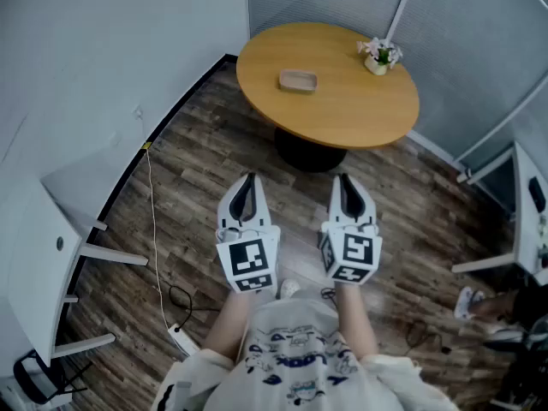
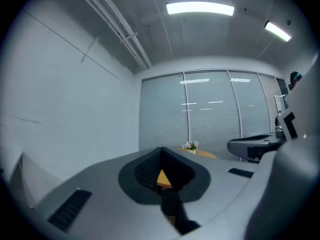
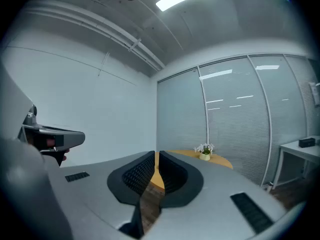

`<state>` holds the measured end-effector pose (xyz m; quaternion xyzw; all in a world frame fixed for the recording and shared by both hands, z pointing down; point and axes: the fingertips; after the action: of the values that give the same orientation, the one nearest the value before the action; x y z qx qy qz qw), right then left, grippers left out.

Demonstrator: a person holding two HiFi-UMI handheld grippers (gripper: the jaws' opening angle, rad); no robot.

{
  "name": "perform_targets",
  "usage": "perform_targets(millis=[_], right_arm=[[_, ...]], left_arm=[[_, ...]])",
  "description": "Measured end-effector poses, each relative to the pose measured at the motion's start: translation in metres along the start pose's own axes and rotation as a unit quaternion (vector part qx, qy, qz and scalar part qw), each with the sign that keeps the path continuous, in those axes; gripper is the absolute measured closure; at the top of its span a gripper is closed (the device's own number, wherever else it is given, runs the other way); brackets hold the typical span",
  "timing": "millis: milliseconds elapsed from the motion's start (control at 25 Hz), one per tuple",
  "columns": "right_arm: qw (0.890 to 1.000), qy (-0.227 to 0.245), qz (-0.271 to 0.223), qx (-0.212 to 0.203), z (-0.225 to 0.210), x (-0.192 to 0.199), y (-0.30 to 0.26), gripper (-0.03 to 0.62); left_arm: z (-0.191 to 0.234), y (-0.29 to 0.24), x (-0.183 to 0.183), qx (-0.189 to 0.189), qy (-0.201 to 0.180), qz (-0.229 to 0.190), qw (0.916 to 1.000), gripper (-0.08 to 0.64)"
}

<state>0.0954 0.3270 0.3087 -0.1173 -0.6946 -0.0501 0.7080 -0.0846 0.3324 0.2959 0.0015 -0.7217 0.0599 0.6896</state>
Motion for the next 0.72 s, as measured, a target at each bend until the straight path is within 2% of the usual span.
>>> perform_targets(millis=[360,720], right_arm=[[1.0,-0.004,0.003,0.002,-0.01,0.003,-0.003,0.563],[1.0,-0.008,0.016,-0.019,-0.022,0.017,-0.017,0.563]], left_arm=[[-0.002,-0.004,-0.005,-0.005,-0.004,-0.004,1.0,0.556],[-0.012,-0.017,0.006,-0.019,-0.004,0.007,0.9998,0.557]])
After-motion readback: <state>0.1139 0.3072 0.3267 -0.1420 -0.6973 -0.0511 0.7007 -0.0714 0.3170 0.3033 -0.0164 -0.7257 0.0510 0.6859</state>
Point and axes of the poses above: the fingertips, and each gripper's own axes: y backward along the fingers, z to its left, x out of its underside, and after that the axes turned 5 degrees about -x, right-handed
